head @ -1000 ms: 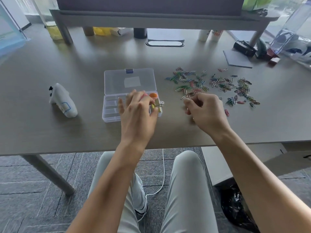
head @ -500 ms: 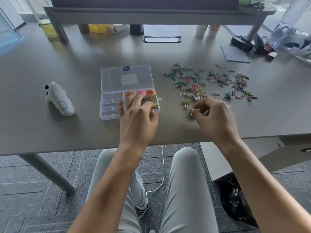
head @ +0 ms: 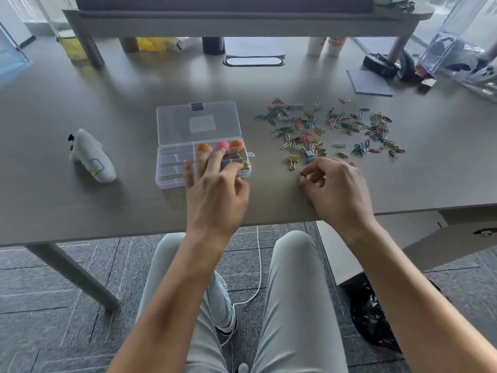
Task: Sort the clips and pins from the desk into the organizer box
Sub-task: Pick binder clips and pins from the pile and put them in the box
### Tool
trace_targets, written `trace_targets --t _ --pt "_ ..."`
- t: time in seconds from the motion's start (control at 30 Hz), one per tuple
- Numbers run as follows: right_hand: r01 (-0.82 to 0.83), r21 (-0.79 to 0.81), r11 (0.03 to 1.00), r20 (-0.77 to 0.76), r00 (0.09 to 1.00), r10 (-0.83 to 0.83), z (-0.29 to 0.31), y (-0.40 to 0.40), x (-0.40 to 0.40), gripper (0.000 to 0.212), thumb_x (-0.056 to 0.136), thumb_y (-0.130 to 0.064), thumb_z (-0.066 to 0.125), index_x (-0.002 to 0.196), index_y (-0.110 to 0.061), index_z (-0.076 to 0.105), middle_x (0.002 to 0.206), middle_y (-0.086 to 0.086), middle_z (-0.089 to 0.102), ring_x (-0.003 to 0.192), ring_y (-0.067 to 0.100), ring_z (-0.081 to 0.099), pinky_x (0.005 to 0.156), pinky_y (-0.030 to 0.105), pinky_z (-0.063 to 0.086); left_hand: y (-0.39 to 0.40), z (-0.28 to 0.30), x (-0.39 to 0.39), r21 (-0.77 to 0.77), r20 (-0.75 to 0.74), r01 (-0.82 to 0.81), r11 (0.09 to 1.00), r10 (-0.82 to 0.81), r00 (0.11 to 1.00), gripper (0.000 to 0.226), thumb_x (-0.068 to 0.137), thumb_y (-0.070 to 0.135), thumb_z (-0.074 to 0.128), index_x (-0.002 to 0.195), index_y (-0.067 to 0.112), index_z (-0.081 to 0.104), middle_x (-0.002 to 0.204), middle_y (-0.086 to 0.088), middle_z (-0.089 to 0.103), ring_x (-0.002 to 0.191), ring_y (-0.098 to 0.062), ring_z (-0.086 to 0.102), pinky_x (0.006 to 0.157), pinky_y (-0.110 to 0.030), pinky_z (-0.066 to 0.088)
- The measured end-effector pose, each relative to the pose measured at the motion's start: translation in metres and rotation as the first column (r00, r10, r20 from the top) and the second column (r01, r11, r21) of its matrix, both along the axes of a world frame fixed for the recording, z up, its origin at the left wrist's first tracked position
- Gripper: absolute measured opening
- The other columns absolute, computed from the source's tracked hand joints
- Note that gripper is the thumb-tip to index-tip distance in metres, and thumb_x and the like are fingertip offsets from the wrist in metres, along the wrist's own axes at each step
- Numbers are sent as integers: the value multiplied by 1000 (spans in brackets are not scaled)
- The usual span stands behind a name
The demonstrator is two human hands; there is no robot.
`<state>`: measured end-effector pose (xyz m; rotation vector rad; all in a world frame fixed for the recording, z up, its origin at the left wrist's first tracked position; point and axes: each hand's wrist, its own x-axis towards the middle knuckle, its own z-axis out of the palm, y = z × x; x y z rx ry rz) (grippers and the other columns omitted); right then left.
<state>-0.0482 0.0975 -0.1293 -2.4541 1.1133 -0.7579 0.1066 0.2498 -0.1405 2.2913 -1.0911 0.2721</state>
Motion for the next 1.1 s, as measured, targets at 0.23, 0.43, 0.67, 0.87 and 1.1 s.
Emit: trace_targets --t 0.23,0.43,0.67,0.87,1.1 --pt "27 34 999 36 999 -29 0 2 -3 15 80 -29 74 94 -25 70 85 -7 67 79 19 63 73 34 51 2 1 -1 68 -12 -1 998 2 1000 40 91 24 53 129 25 65 155 -8 42 151 -23 21 122 -56 11" --pt "43 20 999 0 999 -43 2 -1 -7 25 82 -37 75 104 -24 72 88 -8 68 85 19 62 75 35 51 2 1 -2 142 11 -16 990 15 1000 43 92 28 52 134 28 60 159 -6 34 153 -22 14 122 -57 5" --pt "-15 89 996 -138 990 27 9 -17 -1 39 85 -46 71 122 -34 69 87 -12 67 99 22 61 81 34 51 1 9 -7 24 29 -30 999 30 999 41 88 24 55 128 21 63 149 -6 45 148 -26 27 122 -56 13" --pt "-28 139 990 -45 998 34 13 -22 2 21 81 -36 79 101 -28 75 74 -16 61 85 16 63 76 30 51 -9 16 -24 -166 83 33 986 -20 996 36 84 22 55 116 13 69 134 -9 58 138 -29 42 117 -51 28" --pt "-1 271 962 123 992 -34 13 -24 1 15 78 -30 85 83 -24 72 72 -8 66 68 6 59 65 22 45 -23 15 -50 -185 30 122 975 -119 993 29 86 20 65 112 11 70 116 -6 61 116 -28 53 100 -43 44"
